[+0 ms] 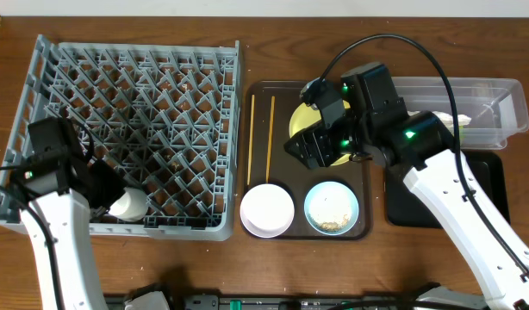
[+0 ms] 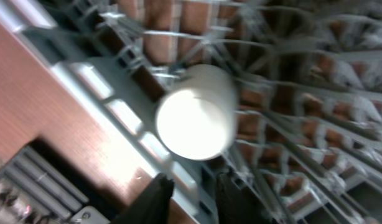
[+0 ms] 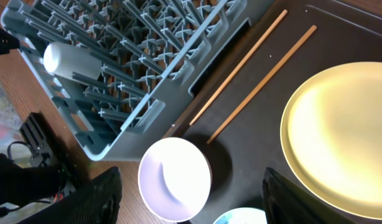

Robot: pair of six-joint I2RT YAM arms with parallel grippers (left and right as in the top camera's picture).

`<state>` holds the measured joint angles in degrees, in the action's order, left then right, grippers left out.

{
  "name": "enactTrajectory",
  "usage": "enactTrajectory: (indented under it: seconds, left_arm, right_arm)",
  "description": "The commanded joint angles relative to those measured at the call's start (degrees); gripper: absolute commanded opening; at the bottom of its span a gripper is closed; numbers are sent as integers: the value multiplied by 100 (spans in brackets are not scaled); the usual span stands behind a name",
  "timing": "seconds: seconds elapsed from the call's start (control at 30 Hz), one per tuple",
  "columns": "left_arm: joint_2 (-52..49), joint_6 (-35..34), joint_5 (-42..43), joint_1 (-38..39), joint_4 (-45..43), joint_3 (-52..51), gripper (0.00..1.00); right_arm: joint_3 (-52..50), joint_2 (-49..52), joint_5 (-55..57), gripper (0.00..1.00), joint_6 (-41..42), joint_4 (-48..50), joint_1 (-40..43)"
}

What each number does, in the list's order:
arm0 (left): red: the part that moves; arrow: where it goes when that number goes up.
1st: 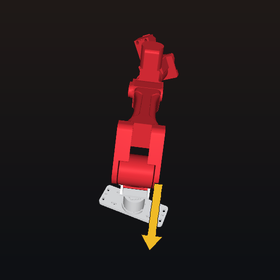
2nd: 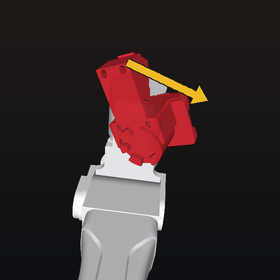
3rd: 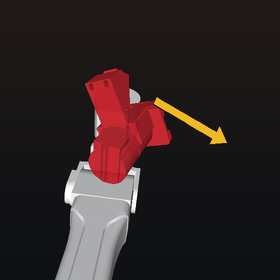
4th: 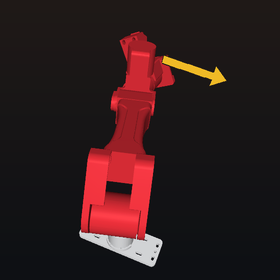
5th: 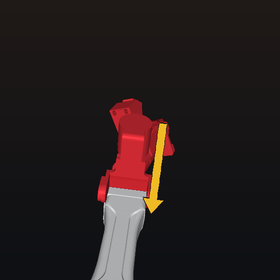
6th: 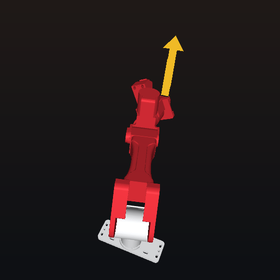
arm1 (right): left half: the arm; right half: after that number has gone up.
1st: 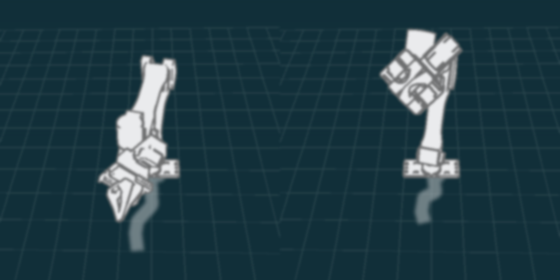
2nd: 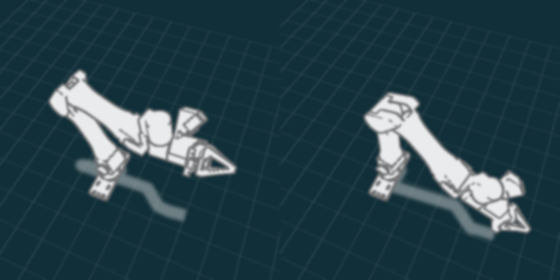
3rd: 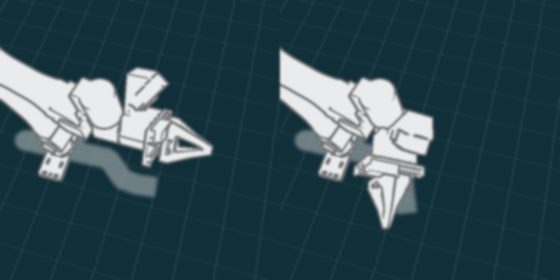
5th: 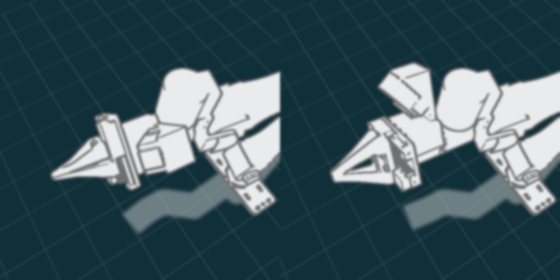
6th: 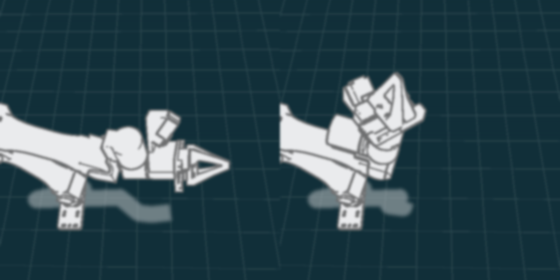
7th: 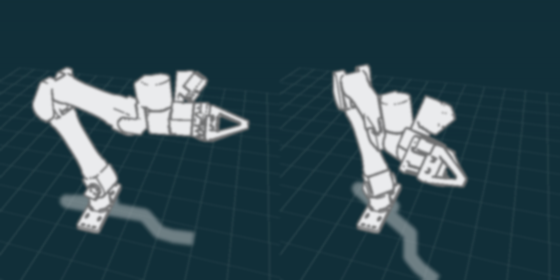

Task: Sort waste into correct bins and load items into the dishwasher
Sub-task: 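Place the white cup upside down in the dish rack with left gripper, then reach the right gripper to the blue bowl and grasp its rim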

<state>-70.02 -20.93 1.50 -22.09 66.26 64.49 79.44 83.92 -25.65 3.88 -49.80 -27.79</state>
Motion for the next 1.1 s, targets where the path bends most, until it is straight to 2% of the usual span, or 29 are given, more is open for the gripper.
enactTrajectory:
  seconds: [0.0,0.07,0.13,0.2,0.33,0.57,0.73,0.97,1.07]
  left_arm:
    - [197,745,1228,245,-114,129,34]
    - [332,1338,2103,468,-219,131,38]
    - [479,1801,2822,739,-343,133,40]
    - [625,1987,3163,1102,-522,133,43]
    - [721,1978,3108,1849,-881,133,48]
    - [531,1978,2850,2780,-966,122,48]
    - [380,1937,2848,3126,-988,120,48]
    - [24,1939,2846,3521,-1036,109,49]
    - [-122,1937,2846,3615,-1134,109,49]
  right_arm:
    - [42,-101,17,71,37,79,-79]
    - [42,-76,57,71,179,177,-79]
    - [42,-26,326,66,601,225,-79]
    - [42,61,772,63,1088,168,-79]
    - [42,367,1388,61,1622,-92,-79]
    - [42,1036,1231,63,1687,-505,-131]
    - [42,1224,1300,63,1698,-649,-133]
    - [42,1252,1368,56,1840,-1163,-162]
    - [2,1252,1486,52,2179,-1414,-190]
